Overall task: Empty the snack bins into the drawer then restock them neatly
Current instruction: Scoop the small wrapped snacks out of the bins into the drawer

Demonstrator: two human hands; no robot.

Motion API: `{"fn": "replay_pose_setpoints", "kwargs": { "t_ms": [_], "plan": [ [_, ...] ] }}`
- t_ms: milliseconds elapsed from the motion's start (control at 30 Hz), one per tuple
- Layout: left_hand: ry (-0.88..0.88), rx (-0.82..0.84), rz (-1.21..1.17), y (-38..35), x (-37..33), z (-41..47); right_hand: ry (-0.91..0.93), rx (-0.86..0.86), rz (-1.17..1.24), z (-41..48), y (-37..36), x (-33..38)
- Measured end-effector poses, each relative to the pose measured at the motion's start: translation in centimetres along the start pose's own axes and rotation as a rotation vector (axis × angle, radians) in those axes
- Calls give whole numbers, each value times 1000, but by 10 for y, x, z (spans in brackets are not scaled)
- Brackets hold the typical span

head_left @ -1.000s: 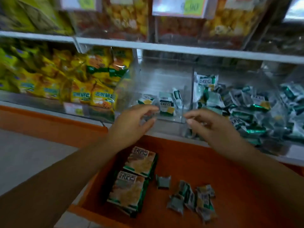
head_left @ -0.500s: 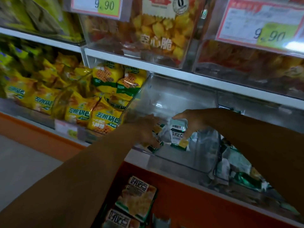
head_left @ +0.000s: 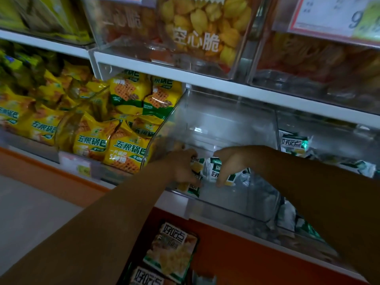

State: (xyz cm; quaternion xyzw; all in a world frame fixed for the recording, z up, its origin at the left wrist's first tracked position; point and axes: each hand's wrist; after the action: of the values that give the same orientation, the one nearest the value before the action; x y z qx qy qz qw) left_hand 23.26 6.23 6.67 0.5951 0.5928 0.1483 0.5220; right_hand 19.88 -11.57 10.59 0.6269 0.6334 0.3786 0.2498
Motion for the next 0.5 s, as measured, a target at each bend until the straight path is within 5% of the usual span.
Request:
{"fn": "replay_pose_setpoints", "kwargs": {
  "t_ms": [333, 500],
  "plan": [
    [41, 23, 44, -3, 7, 2, 39, -168, 107, -14, -9, 2],
    [14, -32, -254, 7, 0, -13, 70, -286, 204, -26, -16, 7]
  ]
}}
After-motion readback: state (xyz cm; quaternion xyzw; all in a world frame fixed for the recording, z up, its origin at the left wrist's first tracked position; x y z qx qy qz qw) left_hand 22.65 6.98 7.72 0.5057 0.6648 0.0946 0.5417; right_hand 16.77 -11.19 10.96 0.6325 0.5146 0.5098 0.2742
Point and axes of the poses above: each hand's wrist, its own z-axis towards the middle knuckle, its own y-axis out of the back of the hand, x = y × z, and after that the axes turned 10 degrees about y, right-handed
